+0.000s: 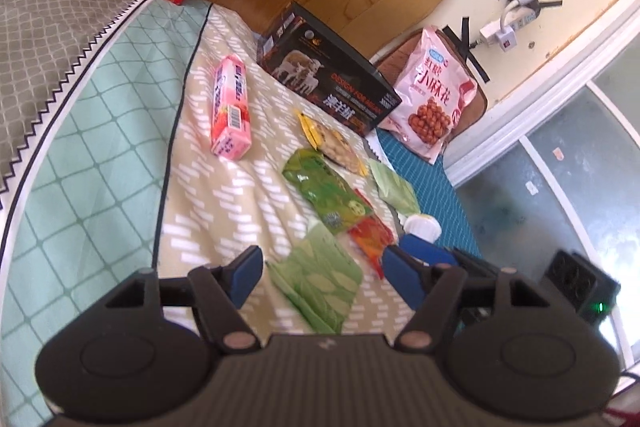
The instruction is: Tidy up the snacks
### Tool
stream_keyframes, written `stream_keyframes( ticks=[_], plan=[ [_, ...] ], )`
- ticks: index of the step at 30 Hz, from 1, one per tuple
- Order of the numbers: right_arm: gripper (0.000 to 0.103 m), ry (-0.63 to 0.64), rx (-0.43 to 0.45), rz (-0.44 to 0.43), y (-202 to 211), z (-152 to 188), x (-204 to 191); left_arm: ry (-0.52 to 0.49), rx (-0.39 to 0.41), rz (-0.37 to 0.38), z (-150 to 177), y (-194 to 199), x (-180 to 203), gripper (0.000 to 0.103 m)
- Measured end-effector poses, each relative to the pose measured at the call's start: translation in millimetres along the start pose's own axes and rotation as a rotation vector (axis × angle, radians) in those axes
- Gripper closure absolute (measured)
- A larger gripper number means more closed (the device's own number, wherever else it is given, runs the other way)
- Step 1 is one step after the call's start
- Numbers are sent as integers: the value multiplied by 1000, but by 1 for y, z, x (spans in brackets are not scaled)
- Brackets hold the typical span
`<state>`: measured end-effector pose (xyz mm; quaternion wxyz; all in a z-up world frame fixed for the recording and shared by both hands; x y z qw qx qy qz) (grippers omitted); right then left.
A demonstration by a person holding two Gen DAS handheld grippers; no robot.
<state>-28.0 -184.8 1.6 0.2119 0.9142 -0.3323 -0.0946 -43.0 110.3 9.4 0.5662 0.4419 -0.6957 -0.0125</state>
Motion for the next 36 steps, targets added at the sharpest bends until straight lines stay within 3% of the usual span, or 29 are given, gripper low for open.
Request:
stream_keyframes(
  ticks=[4, 7, 8, 9, 11, 13, 17, 21, 26, 30, 32, 33, 35, 36],
  plan=[
    [41, 53, -21, -99, -9, -1, -11, -11, -32, -14, 6, -5, 3, 38],
    [40, 85, -107, -140, -29, 5, -20, -4, -63, -37, 10, -15, -1, 44],
    [36, 75, -91, -150, -30, 7, -21, -2, -69, -50, 11, -19, -2, 53],
    [42, 77, -88, -170, -30, 7, -23, -3, -64, -50, 11, -22, -3, 62],
    [58, 73, -90, -210, -29, 5, -29, -2, -68, -64, 10, -25, -2, 68],
    [62, 97, -79, -181, -23, 3, -32, -14, -69, -63, 7, -26, 2, 68],
    [69, 23, -7, -151, -12, -11, -12, -65, -58, -36, -13, -27, 24, 66],
    [69, -6, 74, -53, -13, -41, 22, -170, -13, -20, -52, -45, 65, 66],
    [69, -73, 139, 104, -30, -90, 90, -280, 48, -12, -115, -100, 124, 64],
    [67, -137, 140, 195, -51, -118, 147, -265, 72, -5, -162, -159, 152, 56],
    [59, -129, 121, 277, -63, -122, 167, -263, 77, -24, -175, -189, 157, 43],
    [48, -129, 100, 324, -69, -122, 175, -257, 78, -51, -178, -202, 156, 33],
    [40, -124, 76, 399, -69, -115, 181, -234, 69, -102, -178, -219, 149, 31],
    [39, -112, 63, 403, -66, -111, 181, -224, 61, -89, -176, -219, 145, 31]
  ],
)
Point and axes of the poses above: each gripper's, at about its wrist camera, not at the fingertips, and y roughly against the way its jaws point, x to its right, z to its underside, the point moved 1 cm from there along -y, roughly the way its jaws point, and after that the axes turned 14 degrees about y, right-handed, at the moved point
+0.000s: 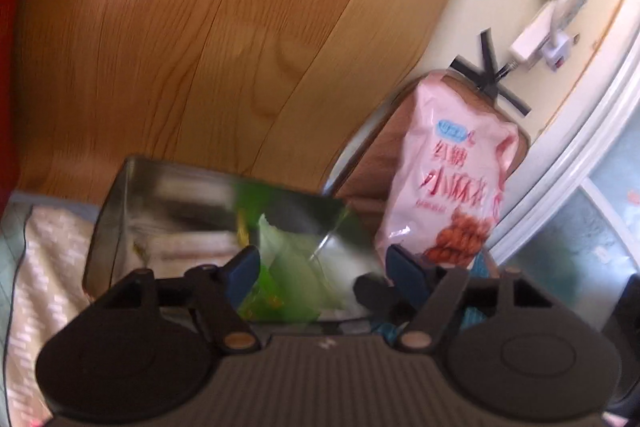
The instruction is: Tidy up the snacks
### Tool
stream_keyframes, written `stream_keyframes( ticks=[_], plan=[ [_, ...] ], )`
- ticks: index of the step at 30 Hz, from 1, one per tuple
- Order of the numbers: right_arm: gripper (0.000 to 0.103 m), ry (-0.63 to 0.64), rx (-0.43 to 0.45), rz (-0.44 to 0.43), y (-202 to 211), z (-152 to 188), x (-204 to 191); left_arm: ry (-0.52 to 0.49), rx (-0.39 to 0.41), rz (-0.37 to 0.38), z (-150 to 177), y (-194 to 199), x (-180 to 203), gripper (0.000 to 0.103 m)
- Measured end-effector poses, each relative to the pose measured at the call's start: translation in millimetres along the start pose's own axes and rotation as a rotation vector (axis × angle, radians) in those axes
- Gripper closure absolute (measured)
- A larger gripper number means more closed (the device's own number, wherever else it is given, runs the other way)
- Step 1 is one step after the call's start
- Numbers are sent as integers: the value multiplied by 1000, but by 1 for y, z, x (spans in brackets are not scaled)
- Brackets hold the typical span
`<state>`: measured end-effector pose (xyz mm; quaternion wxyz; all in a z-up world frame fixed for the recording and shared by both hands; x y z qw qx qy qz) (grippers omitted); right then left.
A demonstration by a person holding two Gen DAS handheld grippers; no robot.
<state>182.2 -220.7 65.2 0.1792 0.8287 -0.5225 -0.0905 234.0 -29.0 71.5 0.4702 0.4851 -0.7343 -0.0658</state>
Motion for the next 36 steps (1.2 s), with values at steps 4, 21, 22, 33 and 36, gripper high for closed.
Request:
stream_keyframes(
  ticks=[4, 21, 22, 33, 36],
  plan=[
    [39, -13, 39, -29, 30, 26, 1, -16, 42, 50, 18, 37, -15, 31],
    [50, 280, -309, -224, 11, 74, -96, 96, -123, -101, 96, 47, -68, 44],
    [61, 281, -298, -224, 14, 74, -98, 79, -103, -118, 99, 48, -65, 49],
    [79, 393, -83, -169, 119, 102, -146, 25, -63, 40, 153, 140, -50, 58],
    [79, 377, -112, -231, 136, 119, -152, 44, -111, 62, 181, 156, -59, 58]
  ],
)
Point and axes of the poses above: each gripper's, at about its wrist camera, not at the fingertips, and y roughly against the way its jaws point, x to its right, z to its underside, the point moved 1 cm from there along -y, roughly the way its jaws point, and after that the axes turned 14 degrees about y, right-handed, at the moved point
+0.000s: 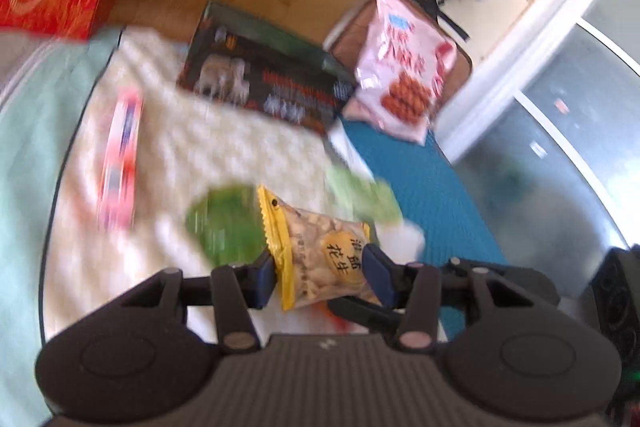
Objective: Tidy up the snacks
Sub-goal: 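Grasp the yellow peanut bag with the left gripper, then carry the yellow peanut bag into the black tin box and release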
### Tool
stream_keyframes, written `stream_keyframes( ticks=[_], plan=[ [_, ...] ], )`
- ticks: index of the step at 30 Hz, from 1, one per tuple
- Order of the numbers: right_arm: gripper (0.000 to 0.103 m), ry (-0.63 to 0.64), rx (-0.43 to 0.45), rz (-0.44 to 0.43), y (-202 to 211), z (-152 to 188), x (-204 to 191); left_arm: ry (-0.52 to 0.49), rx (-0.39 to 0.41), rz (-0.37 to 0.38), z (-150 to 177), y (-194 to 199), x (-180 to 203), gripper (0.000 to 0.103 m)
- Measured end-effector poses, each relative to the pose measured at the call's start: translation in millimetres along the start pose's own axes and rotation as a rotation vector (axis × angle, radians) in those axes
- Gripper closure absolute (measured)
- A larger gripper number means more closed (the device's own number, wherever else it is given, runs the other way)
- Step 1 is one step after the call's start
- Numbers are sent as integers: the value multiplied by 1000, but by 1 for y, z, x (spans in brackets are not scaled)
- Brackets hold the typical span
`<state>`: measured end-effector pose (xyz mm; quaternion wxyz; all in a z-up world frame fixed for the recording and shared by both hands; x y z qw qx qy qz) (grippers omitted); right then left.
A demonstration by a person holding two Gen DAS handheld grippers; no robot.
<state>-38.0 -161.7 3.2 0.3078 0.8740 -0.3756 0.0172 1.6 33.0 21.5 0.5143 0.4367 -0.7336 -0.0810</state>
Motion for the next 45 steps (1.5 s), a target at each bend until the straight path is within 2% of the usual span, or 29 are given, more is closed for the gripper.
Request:
stream_keyframes(
  ticks=[4, 7, 8, 11, 12, 15, 18, 20, 21, 22, 23, 24, 25, 27, 32, 35, 38, 45],
  plan=[
    [79, -31, -74, -113, 7, 20, -19, 20, -72, -9, 35, 7, -14, 58],
    [62, -61, -52, -220, 18, 29, -27, 9, -53, -22, 51, 20, -20, 58],
    [52, -73, -39, -241, 22, 31, -26, 15, -47, -25, 53, 25, -22, 55],
    [43, -80, 0, -215, 34, 33, -22, 41, -9, -12, 50, 43, -28, 38],
    [40, -82, 9, -203, 38, 35, -22, 41, 9, -10, 48, 50, -29, 36],
    [35, -100, 9, -195, 37, 37, -18, 43, 46, -20, 41, 62, -32, 35],
    [33, -91, -9, -211, 25, 37, -20, 53, 45, -26, 37, 61, -34, 38],
    [33, -83, -7, -205, 19, 39, -22, 49, 15, -35, 39, 52, -33, 43],
    [33, -80, -3, -214, 18, 38, -23, 44, -7, -36, 42, 46, -32, 55],
    [35, -77, 5, -216, 20, 38, -23, 38, -37, -34, 44, 38, -31, 62],
    [44, -69, 7, -208, 20, 38, -24, 33, -59, -38, 47, 31, -30, 66],
    [52, -60, 9, -202, 21, 39, -23, 16, -48, -34, 50, 29, -28, 68],
    [56, -67, 10, -207, 21, 40, -21, 2, -68, -26, 51, 26, -25, 68],
    [69, -98, 11, -235, 25, 42, -15, 0, -103, 13, 52, 21, -21, 69],
    [70, -158, 29, -254, 37, 41, 1, -37, -133, 71, 43, 18, -4, 68],
    [70, -199, 93, -223, 40, 26, 24, -65, -94, 113, 16, 19, 13, 69],
    [70, -210, 147, -158, 32, 9, 48, -100, -35, 125, -20, 13, 31, 68],
    [70, -236, 176, -12, -25, -47, 125, -177, 75, 44, -126, -39, 64, 68]
  ],
)
Point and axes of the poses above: each gripper's, at about its wrist camera, not at the fingertips, and y roughly against the way its jaws point, x to its right, z to its underside, the point moved 1 cm from there along -y, roughly the way its jaws point, and after that the axes turned 14 degrees about y, right-handed, at the moved point
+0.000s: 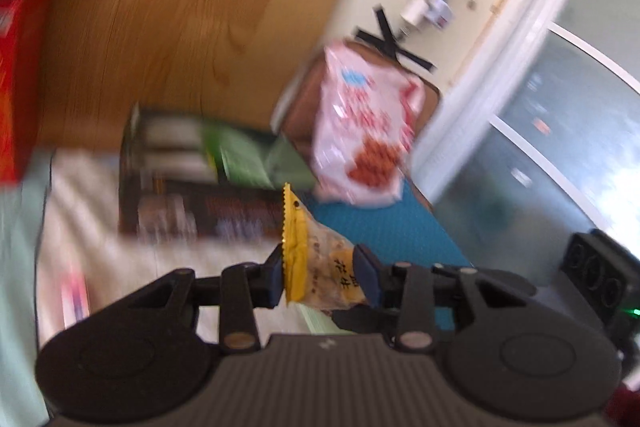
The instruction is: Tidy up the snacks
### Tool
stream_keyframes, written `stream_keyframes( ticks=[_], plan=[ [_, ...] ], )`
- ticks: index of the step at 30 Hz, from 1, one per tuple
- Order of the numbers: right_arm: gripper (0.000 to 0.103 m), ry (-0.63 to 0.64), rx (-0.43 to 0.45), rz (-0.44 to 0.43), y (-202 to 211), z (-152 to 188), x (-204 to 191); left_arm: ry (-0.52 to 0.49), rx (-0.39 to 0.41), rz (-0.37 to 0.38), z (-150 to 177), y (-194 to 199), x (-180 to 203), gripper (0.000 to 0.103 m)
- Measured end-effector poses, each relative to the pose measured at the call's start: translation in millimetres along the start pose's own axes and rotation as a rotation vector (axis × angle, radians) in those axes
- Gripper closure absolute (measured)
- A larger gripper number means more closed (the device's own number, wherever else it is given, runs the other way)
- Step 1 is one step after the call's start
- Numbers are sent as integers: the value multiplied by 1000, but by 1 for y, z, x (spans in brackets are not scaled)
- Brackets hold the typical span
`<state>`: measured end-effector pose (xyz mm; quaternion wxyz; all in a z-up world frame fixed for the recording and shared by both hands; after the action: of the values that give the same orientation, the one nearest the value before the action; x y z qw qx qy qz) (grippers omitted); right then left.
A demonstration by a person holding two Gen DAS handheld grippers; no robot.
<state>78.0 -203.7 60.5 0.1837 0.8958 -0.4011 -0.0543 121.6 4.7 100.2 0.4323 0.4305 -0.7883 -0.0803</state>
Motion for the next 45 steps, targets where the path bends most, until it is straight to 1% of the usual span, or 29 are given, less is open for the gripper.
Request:
stream_keyframes(
  ticks=[3, 6, 8, 10, 11, 12, 13, 14, 16, 17, 18, 20, 23, 24, 25, 26, 27, 28, 29, 30, 31, 33, 35, 37, 39, 41, 45],
  plan=[
    [71, 22, -20, 57, -35, -18, 23, 38, 19, -24, -40, -29, -13, 68],
    [71, 12, -62, 90, -70, -25, 43, 70, 28, -66, -65, -59, -29, 67],
    [70, 22, -96, 110, -89, -24, 51, 74, 27, -106, -73, -78, -38, 66],
    [64, 26, -119, 132, -101, -23, 56, 78, 30, -164, -76, -93, -45, 61],
    [59, 19, -112, 143, -101, -22, 59, 76, 27, -197, -76, -99, -47, 55],
    [55, 7, -108, 143, -98, -21, 62, 69, 25, -228, -75, -101, -48, 51],
    [55, -16, -96, 136, -91, -19, 66, 65, 22, -254, -72, -98, -48, 51],
    [55, -41, -79, 125, -80, -16, 69, 61, 30, -250, -67, -90, -48, 50],
    [55, -93, -38, 98, -49, -4, 77, 62, 58, -202, -57, -66, -47, 50],
    [55, -117, -34, 92, -34, 5, 79, 76, 58, -178, -49, -53, -48, 50],
    [55, -138, -40, 92, -19, 15, 80, 91, 40, -151, -41, -45, -47, 50],
    [55, -188, -74, 96, 6, 40, 83, 108, -22, -97, -20, -40, -43, 50],
    [54, -255, -136, 110, 31, 76, 75, 139, -156, -43, 10, -59, -35, 50],
    [54, -268, -153, 110, 35, 84, 71, 149, -206, -26, 20, -71, -33, 50],
    [54, -277, -166, 104, 37, 89, 67, 154, -242, -23, 30, -81, -30, 49],
    [54, -289, -180, 96, 37, 93, 63, 156, -270, -31, 38, -90, -27, 47],
    [54, -304, -199, 85, 33, 96, 60, 155, -293, -34, 46, -99, -24, 47],
    [55, -326, -208, 61, 27, 97, 57, 149, -300, -28, 54, -106, -19, 48],
    [67, -343, -201, 29, 24, 95, 55, 132, -278, -30, 59, -107, -14, 51],
    [71, -353, -202, 16, 21, 90, 53, 128, -293, -33, 61, -109, -9, 60],
    [71, -357, -202, 13, 18, 83, 48, 144, -298, -32, 63, -107, -5, 58],
    [71, -330, -162, 18, 19, 70, 35, 128, -230, -59, 61, -85, 1, 58],
    [71, -303, -105, -10, 26, 58, 19, 129, -180, -53, 58, -54, 3, 58],
    [70, -259, -78, -58, 34, 50, -2, 130, -146, -50, 62, -26, 0, 58],
    [71, -222, -89, -111, 38, 52, -24, 132, -135, -70, 79, -1, -6, 58],
    [71, -196, -120, -163, 39, 59, -44, 149, -144, -93, 100, 18, -14, 58],
    [71, -200, -209, -251, 44, 81, -70, 228, -202, -104, 140, 44, -34, 60]
  ],
)
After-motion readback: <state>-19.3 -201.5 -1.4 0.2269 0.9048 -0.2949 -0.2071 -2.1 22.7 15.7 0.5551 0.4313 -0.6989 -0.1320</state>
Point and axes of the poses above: each gripper's, at about its wrist camera, not at the fingertips, and y roughly against the way its jaws point, x to its right, z to its underside, the point moved 1 cm from there along -y, roughly the way its jaws point, and after that the axes turned 14 degrees about y, right-handed, at the moved point
